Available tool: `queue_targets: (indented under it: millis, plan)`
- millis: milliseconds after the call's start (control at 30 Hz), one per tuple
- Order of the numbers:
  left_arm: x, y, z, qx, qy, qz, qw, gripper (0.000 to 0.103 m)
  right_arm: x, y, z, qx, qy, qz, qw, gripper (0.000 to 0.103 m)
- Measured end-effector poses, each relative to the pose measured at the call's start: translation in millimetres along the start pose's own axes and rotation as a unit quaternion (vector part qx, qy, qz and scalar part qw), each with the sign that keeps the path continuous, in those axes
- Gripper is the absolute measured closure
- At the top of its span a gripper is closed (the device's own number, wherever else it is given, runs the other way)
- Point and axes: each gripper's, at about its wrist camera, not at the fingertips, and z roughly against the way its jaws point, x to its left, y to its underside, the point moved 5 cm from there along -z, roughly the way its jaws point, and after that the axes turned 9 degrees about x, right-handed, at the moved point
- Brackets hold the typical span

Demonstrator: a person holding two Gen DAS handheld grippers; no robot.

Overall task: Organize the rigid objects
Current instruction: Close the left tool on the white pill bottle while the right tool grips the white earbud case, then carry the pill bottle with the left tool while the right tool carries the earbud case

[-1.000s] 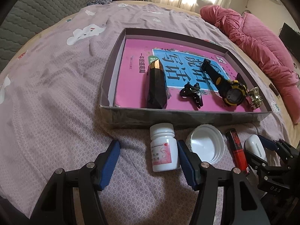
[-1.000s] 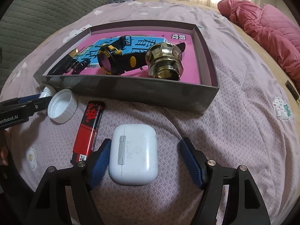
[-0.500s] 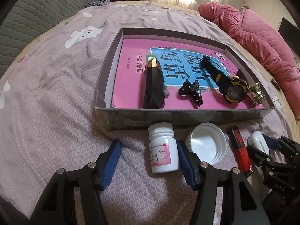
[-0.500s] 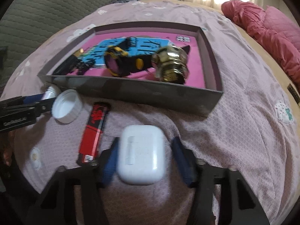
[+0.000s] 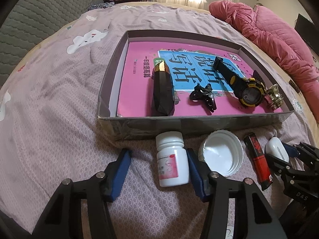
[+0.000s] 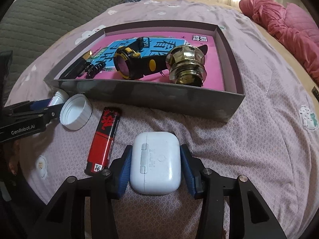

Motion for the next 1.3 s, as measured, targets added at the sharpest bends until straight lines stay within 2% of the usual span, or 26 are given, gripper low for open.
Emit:
queue_targets:
  millis: [67, 167, 200, 433, 600, 967, 1300]
  plan:
    - [-0.8, 0.0, 0.5, -0.001, -0.007, -0.006, 1.0, 0.056, 2.0, -0.9, 0.9, -0.002, 0.004, 0.004, 1.0, 0.057]
    - [-6.5, 0.4, 3.0, -0.004, -0.009, -0.023, 0.9997, 0.074, -1.0, -1.1, 2.3, -0.002, 0.0, -0.001, 1.0, 0.057]
    - [-7.7, 0.6, 3.6, -0.004, -0.01, -0.025, 0.9996, 0.075, -1.8, -1.3, 3.1, -0.002, -0.003, -0.003, 1.0, 0.057]
    - [-5.6, 0.1, 8.8, -0.007, 0.013, -0.016, 0.9998, 0.076, -6.3, -0.9, 9.1, -0.005, -0.026, -0.021, 0.999, 0.057]
    - [-11.9, 2.5, 17.3, -0.018, 0.027, -0.028, 0.9991, 0.076, -7.9, 0.6, 15.4, -0.008, -0.041, -0.031, 0.999, 0.057]
    - [-16.4, 3.9, 42.0, -0.06, 0.028, -0.039, 0.9971, 0.076, -4.0, 0.5, 30.1, -0.029, -0.066, -0.032, 0.997, 0.057]
    - [-20.5, 3.1, 55.3, -0.087, 0.029, -0.049, 0.9946, 0.076, -3.7, -7.9, 50.7, -0.074, -0.071, -0.031, 0.994, 0.057]
